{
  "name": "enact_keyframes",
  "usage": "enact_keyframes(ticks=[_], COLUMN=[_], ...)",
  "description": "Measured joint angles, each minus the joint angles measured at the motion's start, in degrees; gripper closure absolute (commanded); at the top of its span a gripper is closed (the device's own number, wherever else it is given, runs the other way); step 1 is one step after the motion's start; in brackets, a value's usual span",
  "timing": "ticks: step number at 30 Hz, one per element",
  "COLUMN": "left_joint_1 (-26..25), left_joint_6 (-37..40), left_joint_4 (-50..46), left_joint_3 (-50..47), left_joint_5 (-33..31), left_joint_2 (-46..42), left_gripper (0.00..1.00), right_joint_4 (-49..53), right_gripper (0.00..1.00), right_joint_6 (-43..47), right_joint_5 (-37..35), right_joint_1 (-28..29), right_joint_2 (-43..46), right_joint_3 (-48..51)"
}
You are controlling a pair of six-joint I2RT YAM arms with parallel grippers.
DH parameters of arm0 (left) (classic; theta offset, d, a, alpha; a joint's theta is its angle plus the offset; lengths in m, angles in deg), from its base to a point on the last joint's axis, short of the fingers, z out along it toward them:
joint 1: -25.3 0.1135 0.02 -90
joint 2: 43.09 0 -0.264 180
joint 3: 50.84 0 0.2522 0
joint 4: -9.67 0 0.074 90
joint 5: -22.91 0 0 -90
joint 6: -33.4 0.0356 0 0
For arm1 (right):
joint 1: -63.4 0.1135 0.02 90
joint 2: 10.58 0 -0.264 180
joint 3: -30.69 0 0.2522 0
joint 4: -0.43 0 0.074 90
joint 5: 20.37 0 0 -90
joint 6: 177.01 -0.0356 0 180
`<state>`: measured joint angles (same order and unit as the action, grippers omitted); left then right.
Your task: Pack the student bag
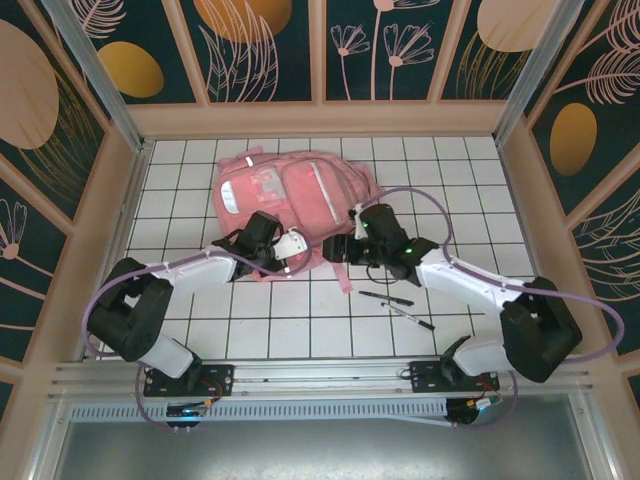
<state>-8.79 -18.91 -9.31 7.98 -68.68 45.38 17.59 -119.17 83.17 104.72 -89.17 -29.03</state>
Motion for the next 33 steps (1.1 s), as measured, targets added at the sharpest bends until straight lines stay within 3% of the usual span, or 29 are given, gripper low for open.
enact_keyframes(ticks=[5,14,23,33], left_joint_1=[0.1,0.4,0.6,0.6], left_joint_6=[-0.5,-2.0,-3.5,-5.1], left_joint_4=[-3.3,-5.2,-5.9,-6.8], left_joint_3=[1.4,1.2,2.1,3.3], left_joint_5=[5.3,11.5,11.9,15.1], left_joint_2=[-2.3,-5.1,-2.9,-2.0], left_gripper=[1.0,1.0,1.0,1.0], right_joint_4=[-4.9,-9.2,-9.3,-8.3], right_gripper=[0.5,0.52,0.52,0.55], right_joint_6=[0.1,0.3,-2.4,-4.8], right_joint_5=[-0.7,-2.0,-6.6,-9.7], right_joint_1=[1.6,2.0,4.9,7.0], right_joint_2=[-7.5,-17.7,-18.8,-14.1], right_joint_3=[-0.5,-3.8,-4.2,-4.2])
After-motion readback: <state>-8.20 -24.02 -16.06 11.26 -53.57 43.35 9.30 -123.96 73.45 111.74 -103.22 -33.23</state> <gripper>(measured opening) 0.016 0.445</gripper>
